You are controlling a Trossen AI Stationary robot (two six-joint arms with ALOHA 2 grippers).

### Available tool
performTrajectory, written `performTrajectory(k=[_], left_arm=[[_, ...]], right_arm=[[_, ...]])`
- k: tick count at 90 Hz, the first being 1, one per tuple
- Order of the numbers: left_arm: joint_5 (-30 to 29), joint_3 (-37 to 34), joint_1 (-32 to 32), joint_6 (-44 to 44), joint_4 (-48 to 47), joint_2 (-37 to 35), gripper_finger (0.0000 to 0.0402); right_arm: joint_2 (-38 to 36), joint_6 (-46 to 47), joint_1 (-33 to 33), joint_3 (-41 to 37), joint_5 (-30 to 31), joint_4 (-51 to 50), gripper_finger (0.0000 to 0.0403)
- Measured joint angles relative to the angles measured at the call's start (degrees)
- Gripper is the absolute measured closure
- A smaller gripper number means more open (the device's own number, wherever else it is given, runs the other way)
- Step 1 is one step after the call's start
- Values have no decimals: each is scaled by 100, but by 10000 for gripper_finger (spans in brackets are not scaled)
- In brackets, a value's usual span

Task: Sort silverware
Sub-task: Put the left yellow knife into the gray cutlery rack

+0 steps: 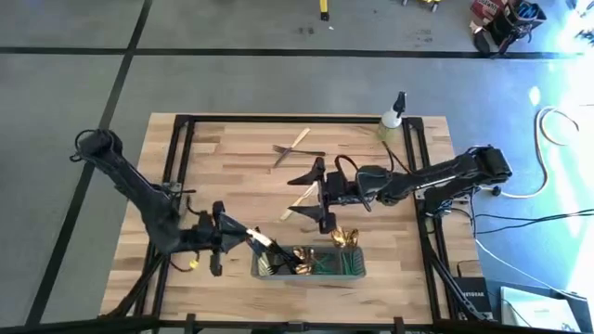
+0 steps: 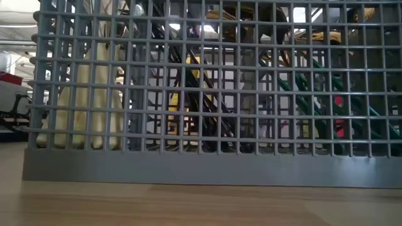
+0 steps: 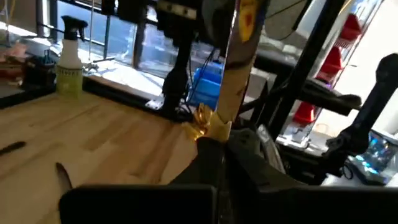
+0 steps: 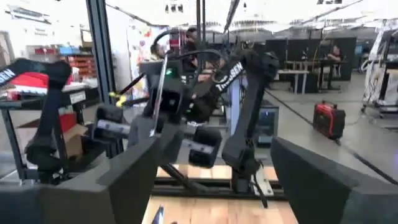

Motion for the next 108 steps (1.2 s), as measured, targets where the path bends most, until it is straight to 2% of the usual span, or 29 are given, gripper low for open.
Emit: performTrajectory(k=[8, 20, 44, 61, 72, 95, 108], left_arm=[[27, 2, -44, -488, -196, 227, 398], [-93, -7, -134, -618, -139, 303, 399], [-219, -5, -153, -356, -133, 205, 400], [-240, -4, -512, -79, -149, -129, 401], [-720, -5, -820, 232, -153, -395, 401], [-930, -4, -893, 268, -603, -480, 401], [-864, -4, -846, 44, -930, -478, 401]], right_arm=[[-80, 16, 0, 0, 7, -85, 114], [-85, 53, 0, 0, 9, -140, 114], [-85, 119, 0, 0, 22, -228, 114], [-84, 158, 0, 0, 22, -232, 114], [-83, 197, 0, 0, 22, -276, 114], [-118, 429, -4, -4, -44, -1283, 114], [-128, 623, -7, -2, -588, -1411, 114]])
